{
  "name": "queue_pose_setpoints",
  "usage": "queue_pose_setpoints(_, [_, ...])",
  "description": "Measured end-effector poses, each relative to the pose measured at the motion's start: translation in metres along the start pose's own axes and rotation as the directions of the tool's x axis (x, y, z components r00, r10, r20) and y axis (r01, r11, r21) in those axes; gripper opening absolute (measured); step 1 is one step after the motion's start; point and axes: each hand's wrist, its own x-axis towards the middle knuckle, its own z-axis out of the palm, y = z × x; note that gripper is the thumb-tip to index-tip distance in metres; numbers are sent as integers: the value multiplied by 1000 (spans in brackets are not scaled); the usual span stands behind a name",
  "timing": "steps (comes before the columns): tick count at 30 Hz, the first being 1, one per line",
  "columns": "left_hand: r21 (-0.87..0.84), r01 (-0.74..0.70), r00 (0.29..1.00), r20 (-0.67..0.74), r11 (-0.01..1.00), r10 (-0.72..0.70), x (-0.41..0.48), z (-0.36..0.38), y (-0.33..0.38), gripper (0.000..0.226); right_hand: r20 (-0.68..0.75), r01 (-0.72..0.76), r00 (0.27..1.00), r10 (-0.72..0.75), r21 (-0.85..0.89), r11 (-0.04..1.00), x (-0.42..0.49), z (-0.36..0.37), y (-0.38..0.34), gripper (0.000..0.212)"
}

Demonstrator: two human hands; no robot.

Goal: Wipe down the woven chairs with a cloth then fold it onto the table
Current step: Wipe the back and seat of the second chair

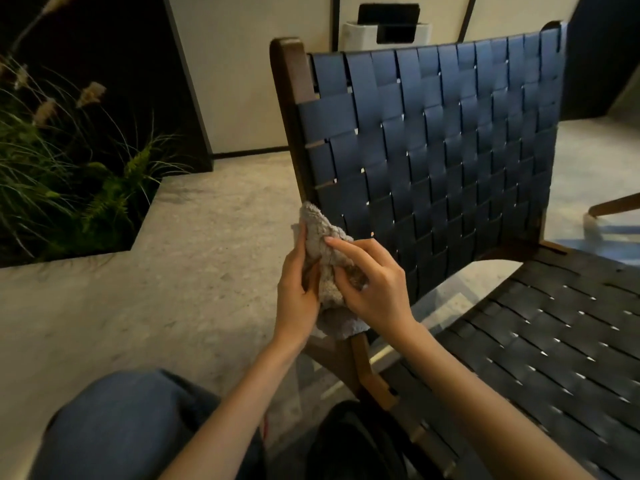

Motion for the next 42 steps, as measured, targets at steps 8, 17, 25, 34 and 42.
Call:
queue_pose_setpoints(8, [153,85,996,-43,985,-79,-46,8,-40,67,125,-8,992,17,-73,997,-53,-9,6,42])
queue_pose_setpoints(17, [189,144,989,-50,971,-137,-66,11,-52,65,194,0,981,22,-118,993,-69,-14,8,24])
queue_pose_setpoints(25, [202,221,972,36,954,-232,-88,15,-59,72,244,-59,967,77,-80,995,-106,-15,11,34])
queue_pose_setpoints(34, [210,237,965,59,948,-254,-93,27,-50,75,238,-101,964,121,-94,990,-110,-13,13,31])
queue_pose_setpoints(42, [267,155,954,210,951,-214,-87,13,-74,74,258,-100,956,142,-168,981,-109,-8,13,26])
